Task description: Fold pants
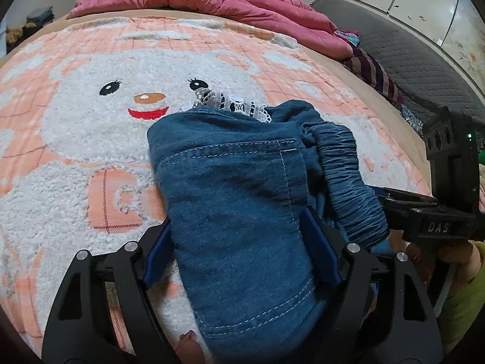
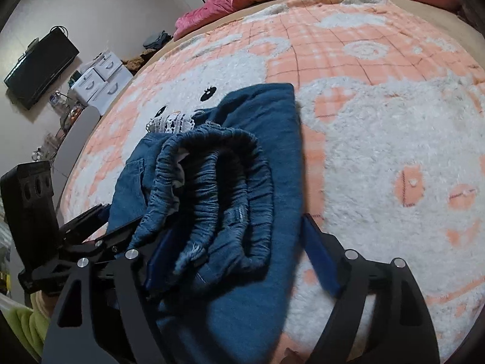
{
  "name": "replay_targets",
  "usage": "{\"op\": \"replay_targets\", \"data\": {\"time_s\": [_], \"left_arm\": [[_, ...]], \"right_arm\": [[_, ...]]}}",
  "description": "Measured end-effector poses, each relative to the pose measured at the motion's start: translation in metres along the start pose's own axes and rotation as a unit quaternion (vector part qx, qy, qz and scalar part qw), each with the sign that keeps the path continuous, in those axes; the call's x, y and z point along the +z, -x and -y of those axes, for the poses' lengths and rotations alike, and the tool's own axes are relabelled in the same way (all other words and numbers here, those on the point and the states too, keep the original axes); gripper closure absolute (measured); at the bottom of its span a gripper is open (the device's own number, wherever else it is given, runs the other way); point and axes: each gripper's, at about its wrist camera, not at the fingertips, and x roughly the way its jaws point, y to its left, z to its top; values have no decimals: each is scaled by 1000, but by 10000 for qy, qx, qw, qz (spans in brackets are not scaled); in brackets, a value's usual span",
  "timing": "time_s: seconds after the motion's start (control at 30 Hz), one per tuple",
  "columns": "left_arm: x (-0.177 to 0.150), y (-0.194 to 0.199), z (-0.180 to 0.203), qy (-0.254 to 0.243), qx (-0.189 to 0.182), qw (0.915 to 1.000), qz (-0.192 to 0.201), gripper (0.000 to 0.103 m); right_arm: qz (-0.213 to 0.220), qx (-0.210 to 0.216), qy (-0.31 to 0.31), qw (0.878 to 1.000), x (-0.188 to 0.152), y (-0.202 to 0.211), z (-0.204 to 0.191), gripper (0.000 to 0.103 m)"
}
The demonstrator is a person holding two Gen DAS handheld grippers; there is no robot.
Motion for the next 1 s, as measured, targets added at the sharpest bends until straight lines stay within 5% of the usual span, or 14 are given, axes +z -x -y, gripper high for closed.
{"op": "replay_targets", "data": {"time_s": [0.03, 0.1, 0.2, 0.43, 1.0], "left_arm": [[0, 0, 0, -4, -8, 10000, -7, 41], [1, 2, 4, -107, 31, 9999, -24, 53], [2, 5, 9, -178, 37, 9998, 28, 65], [8, 21, 10, -140, -65, 9996, 225, 77], [67, 59, -12, -61, 164, 9957, 908, 78]], "right_arm": [[0, -18, 7, 10000, 0, 0, -1, 30], [-1, 152, 31, 9999, 0, 2, -2, 62], [96, 260, 199, 9994, -3, 6, -11, 69], [501, 67, 581, 9970, -3, 28, -35, 72], [1160, 20, 996, 9882, 69, 34, -83, 72]]}}
